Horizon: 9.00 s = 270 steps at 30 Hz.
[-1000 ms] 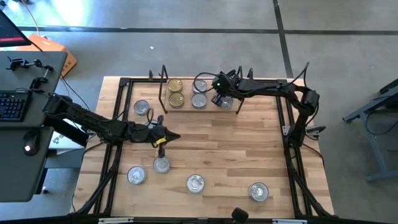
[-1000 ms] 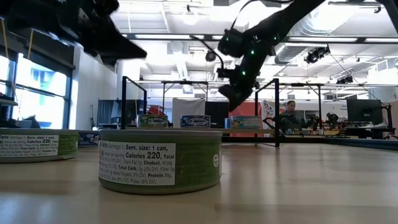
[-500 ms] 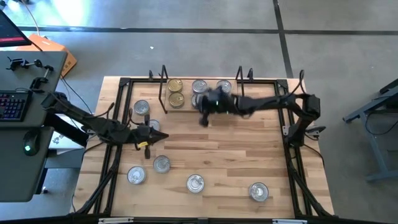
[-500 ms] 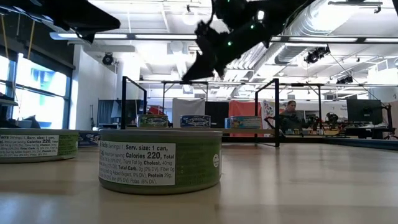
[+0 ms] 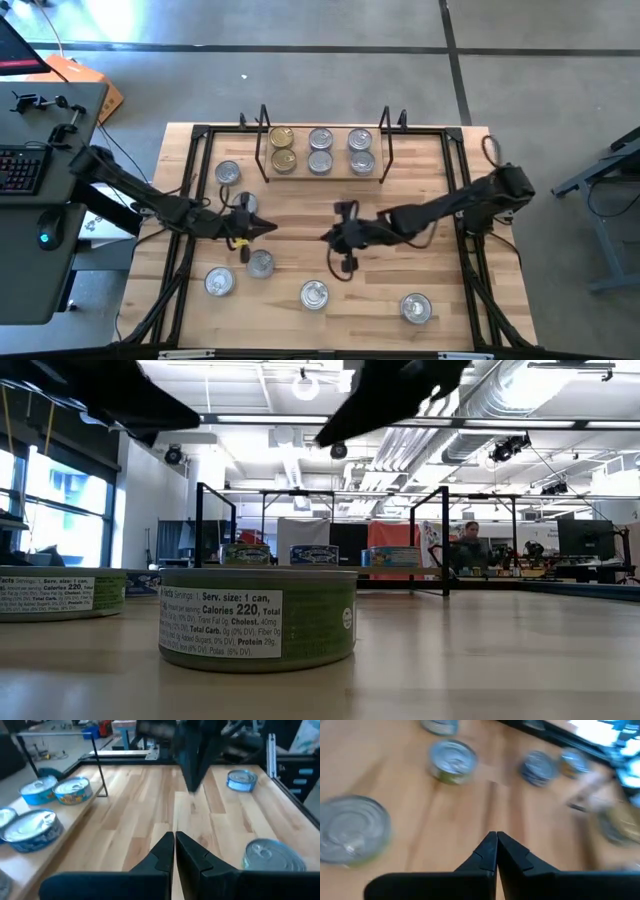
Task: Stack canned seafood by type on shelf
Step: Stack the green tuna can on top of the green tuna can on the shelf, then stack the blue tuna can on top of the blue tuna can on the shelf
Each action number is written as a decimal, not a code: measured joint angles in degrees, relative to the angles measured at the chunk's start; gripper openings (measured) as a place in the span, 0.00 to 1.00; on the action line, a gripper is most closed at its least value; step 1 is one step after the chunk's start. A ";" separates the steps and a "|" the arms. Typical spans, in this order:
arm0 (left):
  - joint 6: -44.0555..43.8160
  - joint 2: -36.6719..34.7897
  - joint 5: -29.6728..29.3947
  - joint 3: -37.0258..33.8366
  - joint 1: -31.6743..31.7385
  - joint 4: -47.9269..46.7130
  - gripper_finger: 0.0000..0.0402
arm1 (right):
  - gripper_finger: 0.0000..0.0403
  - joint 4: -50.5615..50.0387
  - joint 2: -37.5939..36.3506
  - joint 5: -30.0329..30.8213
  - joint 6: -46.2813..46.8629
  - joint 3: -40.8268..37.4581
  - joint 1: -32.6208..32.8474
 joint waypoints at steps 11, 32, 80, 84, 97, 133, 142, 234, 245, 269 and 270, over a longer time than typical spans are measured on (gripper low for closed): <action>31.33 8.37 8.45 3.02 -1.54 24.65 0.02 | 0.00 -11.02 -4.92 13.64 7.97 0.79 3.69; -22.57 30.63 10.29 25.09 -16.11 -47.48 0.46 | 0.00 3.58 -4.20 11.08 9.05 -12.27 3.30; 5.06 37.20 -14.97 20.26 -2.94 -27.14 0.00 | 0.00 17.08 0.42 4.05 10.74 -12.52 -3.24; 9.94 37.07 -14.90 20.52 1.16 -22.59 0.00 | 0.00 14.82 -0.07 3.96 9.66 -12.52 -3.19; 26.51 36.41 -13.21 44.60 24.58 -43.73 0.00 | 0.00 7.56 -0.68 5.87 15.57 -15.70 1.15; 29.03 43.99 1.72 47.87 53.11 -43.77 0.00 | 0.00 9.06 -0.68 9.20 15.47 -16.59 2.29; 29.05 44.06 2.08 47.87 53.11 -44.27 0.00 | 0.00 9.06 -0.68 9.18 15.45 -16.59 2.28; -37.09 19.76 -19.51 -5.89 -0.46 -30.12 0.37 | 0.20 33.38 8.13 8.23 15.22 -15.85 6.78; -22.48 19.56 -14.94 -8.37 5.63 -18.54 0.04 | 0.20 36.06 7.58 0.13 9.53 -15.85 7.45; -10.47 19.89 2.27 -8.11 5.44 19.18 0.00 | 0.61 41.10 11.28 -0.92 -17.84 -15.25 -1.27; -10.43 19.87 2.27 -8.11 5.44 19.56 0.00 | 0.65 42.37 12.67 -0.15 -19.28 -14.64 -1.87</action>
